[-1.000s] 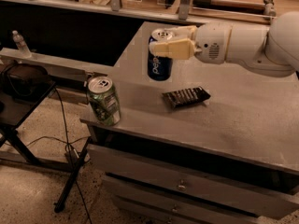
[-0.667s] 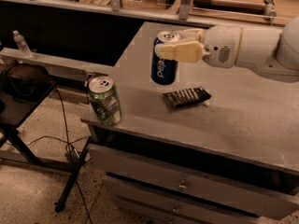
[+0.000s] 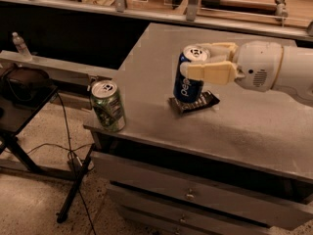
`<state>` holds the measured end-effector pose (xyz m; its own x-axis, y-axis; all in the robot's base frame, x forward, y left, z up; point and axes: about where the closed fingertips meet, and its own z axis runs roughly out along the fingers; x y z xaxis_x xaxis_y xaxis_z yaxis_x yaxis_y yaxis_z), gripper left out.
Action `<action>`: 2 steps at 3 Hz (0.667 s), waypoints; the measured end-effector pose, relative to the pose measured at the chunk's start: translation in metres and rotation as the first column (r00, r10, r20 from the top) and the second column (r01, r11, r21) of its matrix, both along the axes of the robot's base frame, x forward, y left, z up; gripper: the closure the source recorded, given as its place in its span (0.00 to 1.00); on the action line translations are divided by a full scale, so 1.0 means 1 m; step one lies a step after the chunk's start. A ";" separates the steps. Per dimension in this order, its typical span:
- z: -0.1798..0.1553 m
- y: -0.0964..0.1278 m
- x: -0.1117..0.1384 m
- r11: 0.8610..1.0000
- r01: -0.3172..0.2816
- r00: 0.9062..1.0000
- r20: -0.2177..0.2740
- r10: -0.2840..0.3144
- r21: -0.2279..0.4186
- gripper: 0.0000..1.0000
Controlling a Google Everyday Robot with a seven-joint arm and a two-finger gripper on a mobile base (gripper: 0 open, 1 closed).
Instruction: Move pepsi can near green can
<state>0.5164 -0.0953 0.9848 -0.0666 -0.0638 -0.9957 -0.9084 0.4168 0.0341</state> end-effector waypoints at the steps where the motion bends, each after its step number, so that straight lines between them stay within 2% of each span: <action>1: -0.010 -0.002 -0.015 1.000 -0.001 0.999 0.051 0.001 -0.003 1.00; 2: -0.019 0.007 -0.033 0.999 -0.033 0.996 0.079 0.034 -0.016 1.00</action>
Offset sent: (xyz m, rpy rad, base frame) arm -0.0535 0.0135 -0.0313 -0.0285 -0.1091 0.0682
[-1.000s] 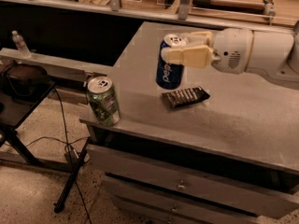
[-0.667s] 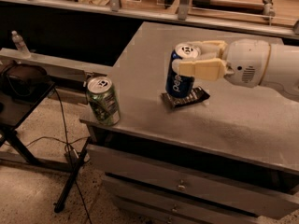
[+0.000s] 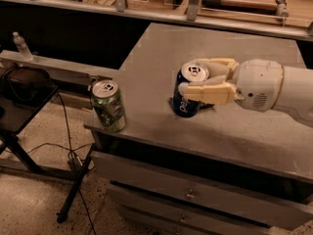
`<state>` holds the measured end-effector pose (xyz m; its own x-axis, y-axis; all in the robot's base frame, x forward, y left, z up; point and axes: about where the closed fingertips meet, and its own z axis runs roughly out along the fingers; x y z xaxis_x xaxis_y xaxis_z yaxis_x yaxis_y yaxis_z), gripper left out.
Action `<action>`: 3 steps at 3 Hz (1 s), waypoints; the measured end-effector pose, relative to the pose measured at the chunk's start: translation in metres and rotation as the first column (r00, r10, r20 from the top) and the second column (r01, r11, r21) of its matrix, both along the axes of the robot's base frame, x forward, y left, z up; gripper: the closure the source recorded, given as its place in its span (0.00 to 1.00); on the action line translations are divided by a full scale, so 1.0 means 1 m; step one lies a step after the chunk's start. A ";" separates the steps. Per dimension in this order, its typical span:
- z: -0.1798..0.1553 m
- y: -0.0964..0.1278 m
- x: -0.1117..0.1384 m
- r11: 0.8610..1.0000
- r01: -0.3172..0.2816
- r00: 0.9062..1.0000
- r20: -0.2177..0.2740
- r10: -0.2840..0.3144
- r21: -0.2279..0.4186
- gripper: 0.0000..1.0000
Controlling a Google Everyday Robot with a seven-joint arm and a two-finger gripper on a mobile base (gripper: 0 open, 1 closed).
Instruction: Move pepsi can near green can
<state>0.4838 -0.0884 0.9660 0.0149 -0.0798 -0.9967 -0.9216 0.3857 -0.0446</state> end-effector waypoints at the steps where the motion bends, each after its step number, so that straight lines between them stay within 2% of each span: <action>1: -0.010 0.016 -0.014 0.998 -0.048 0.999 -0.010 0.048 -0.044 1.00; 3: -0.023 0.050 -0.027 0.986 -0.115 0.992 -0.068 0.108 -0.118 1.00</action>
Offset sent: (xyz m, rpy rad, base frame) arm -0.0376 0.0485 -0.0309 -0.1555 0.0761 0.1287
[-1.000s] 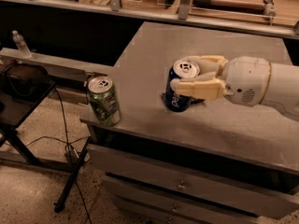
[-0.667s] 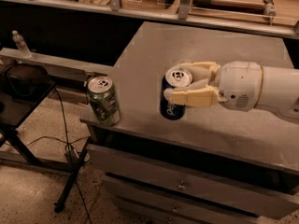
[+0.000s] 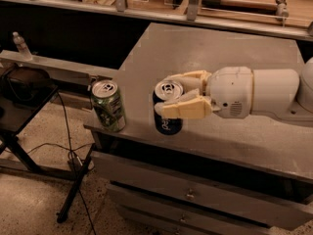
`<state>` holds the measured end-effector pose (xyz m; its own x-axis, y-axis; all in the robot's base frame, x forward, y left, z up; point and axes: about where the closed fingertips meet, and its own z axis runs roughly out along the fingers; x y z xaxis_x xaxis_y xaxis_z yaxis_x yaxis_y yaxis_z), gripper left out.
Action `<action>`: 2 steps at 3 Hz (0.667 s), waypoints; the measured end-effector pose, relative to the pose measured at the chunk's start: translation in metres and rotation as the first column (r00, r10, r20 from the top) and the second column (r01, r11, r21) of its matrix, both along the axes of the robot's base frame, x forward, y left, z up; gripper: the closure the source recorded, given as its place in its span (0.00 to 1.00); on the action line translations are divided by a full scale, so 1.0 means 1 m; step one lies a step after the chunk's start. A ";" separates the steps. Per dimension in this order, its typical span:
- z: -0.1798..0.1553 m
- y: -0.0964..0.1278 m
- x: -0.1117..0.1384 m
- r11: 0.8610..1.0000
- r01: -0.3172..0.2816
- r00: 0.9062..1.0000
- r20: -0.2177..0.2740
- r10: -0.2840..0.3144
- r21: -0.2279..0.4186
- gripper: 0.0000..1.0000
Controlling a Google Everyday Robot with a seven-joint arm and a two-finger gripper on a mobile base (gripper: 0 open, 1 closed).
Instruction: Move pepsi can near green can
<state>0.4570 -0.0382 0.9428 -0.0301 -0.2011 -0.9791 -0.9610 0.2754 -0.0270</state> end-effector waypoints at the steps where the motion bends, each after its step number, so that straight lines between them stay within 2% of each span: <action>1: -0.005 0.015 0.002 1.000 -0.013 1.000 -0.027 0.013 -0.003 1.00; 2: -0.010 0.023 0.008 1.000 -0.011 0.999 -0.044 0.011 0.005 1.00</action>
Offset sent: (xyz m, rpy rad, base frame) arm 0.0187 0.0274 -0.0180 0.0201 0.0672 -0.0045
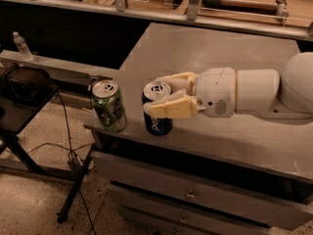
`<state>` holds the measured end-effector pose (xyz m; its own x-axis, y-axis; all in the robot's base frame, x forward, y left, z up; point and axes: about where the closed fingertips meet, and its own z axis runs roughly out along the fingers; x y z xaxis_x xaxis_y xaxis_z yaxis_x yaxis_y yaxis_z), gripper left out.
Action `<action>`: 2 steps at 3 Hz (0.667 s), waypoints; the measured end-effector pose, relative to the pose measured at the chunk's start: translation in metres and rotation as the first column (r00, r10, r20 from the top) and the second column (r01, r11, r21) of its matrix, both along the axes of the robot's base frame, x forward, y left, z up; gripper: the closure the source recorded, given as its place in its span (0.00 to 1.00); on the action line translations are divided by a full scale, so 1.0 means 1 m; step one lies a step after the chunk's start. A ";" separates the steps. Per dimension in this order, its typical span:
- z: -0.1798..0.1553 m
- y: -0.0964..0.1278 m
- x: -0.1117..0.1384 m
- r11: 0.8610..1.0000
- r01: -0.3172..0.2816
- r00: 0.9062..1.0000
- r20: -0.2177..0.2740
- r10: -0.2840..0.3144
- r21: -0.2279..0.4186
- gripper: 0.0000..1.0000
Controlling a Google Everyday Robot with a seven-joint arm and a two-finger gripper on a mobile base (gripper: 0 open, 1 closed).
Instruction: Move pepsi can near green can
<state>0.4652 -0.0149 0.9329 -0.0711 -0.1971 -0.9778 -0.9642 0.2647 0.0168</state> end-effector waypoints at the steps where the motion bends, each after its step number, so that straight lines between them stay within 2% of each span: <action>1: -0.002 0.005 0.008 1.000 0.017 1.000 -0.012 -0.017 0.018 0.87; 2: -0.002 0.011 0.013 0.999 0.022 1.000 -0.009 -0.022 0.032 0.64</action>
Offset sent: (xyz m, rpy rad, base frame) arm 0.0207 0.0148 -0.0039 0.0515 0.0026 -0.0355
